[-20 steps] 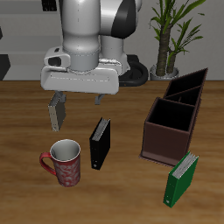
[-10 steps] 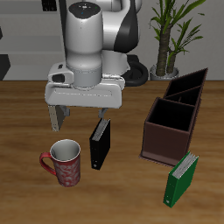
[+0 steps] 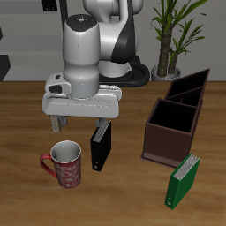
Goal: Place the red mug into the left desk caddy's right compartment
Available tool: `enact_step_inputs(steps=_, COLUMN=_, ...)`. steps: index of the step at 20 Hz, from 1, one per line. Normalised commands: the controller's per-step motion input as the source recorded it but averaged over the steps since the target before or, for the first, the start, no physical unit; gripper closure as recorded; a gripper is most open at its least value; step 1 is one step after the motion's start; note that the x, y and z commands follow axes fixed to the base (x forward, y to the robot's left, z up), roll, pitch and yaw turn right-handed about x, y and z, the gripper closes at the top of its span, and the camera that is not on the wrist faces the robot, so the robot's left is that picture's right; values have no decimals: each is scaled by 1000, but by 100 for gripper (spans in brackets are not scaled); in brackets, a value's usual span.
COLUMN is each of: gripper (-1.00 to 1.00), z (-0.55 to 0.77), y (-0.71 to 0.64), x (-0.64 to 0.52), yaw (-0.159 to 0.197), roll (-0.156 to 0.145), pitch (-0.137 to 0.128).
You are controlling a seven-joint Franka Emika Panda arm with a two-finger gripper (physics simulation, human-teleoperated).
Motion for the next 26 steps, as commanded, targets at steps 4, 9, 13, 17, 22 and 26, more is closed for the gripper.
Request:
enact_step_inputs(steps=4, gripper=-100, z=-165, y=-223, x=64, yaw=-22, roll=-14, pitch=7)
enact_step_inputs(steps=9, gripper=-100, z=-170, y=-165, x=51, yaw=-7, roll=-6, pitch=0)
enact_step_inputs(steps=13, gripper=-100, z=-139, y=-47, x=43, yaw=-9, roll=-1, pitch=0)
enact_step_inputs(steps=17, gripper=-100, z=-166, y=-30, x=109, yaw=-14, roll=-12, pitch=19)
enact_step_inputs(steps=22, gripper=-100, z=-275, y=111, x=137, yaw=-1, roll=3, pitch=28)
enact_step_inputs(steps=26, gripper=-100, z=-273, y=116, x=138, yaw=-8, roll=8, pitch=34)
